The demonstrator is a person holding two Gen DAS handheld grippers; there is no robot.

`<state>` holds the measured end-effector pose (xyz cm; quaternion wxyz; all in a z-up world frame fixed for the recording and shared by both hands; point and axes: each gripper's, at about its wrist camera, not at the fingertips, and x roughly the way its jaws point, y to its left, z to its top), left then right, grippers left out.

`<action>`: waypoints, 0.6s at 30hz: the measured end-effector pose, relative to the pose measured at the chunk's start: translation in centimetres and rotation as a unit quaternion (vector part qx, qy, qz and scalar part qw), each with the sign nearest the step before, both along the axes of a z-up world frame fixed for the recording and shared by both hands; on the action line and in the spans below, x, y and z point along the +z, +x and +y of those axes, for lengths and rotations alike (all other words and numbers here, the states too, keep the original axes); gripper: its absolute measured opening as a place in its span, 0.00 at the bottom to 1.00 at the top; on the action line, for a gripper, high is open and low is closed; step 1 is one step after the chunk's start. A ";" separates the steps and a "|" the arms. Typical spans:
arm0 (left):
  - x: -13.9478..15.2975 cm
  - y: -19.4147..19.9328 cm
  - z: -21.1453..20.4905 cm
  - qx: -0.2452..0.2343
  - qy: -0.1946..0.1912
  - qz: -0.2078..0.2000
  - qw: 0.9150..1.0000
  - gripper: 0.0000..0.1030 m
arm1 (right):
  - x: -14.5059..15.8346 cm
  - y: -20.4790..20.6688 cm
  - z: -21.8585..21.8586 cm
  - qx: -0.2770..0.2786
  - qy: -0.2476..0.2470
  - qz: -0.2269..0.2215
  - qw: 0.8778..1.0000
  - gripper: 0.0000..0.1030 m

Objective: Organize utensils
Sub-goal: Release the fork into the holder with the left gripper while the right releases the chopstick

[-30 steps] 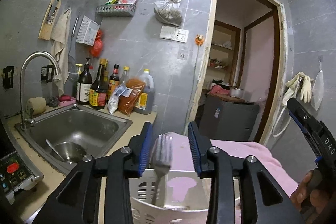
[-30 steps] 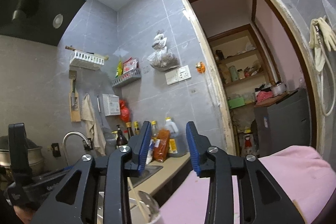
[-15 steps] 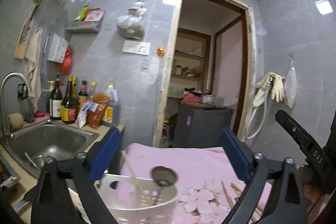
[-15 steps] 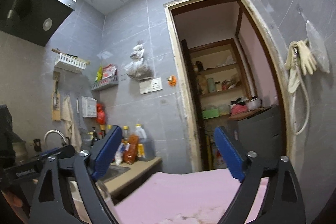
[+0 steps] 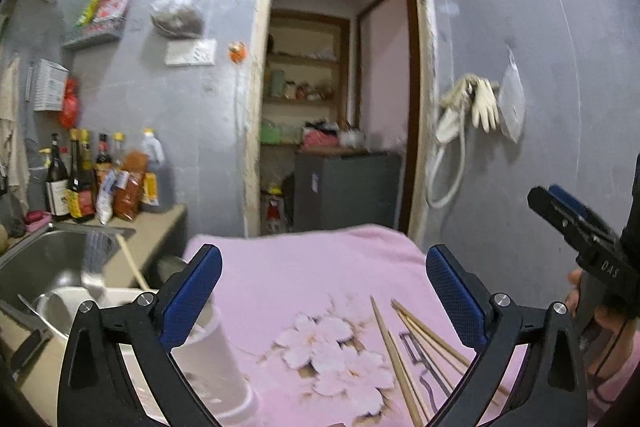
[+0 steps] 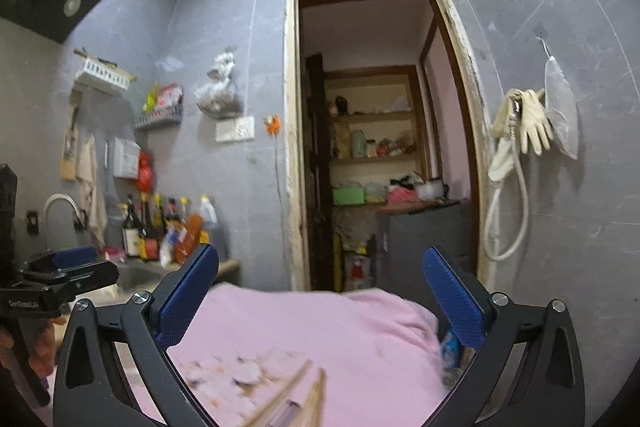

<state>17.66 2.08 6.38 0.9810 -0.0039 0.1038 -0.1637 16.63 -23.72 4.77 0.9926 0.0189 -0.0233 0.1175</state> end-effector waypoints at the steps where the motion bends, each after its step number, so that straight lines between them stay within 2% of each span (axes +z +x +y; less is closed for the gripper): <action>1: -0.5 0.2 -0.5 -0.004 0.005 0.007 1.000 0.97 | -0.2 0.0 -0.3 -0.002 -0.003 0.004 1.000 1.00; 8: -3.7 1.8 -3.8 -0.029 0.042 0.061 0.997 0.97 | -2.7 0.8 -2.2 -0.009 -0.016 0.056 0.998 1.00; 15: -7.1 3.7 -6.2 -0.059 0.076 0.128 0.987 0.97 | -4.8 2.6 -2.9 0.007 -0.036 0.130 0.991 1.00; 18: -8.0 4.5 -6.6 -0.069 0.075 0.157 0.982 0.93 | -5.6 3.6 -3.0 0.022 -0.043 0.166 0.985 0.91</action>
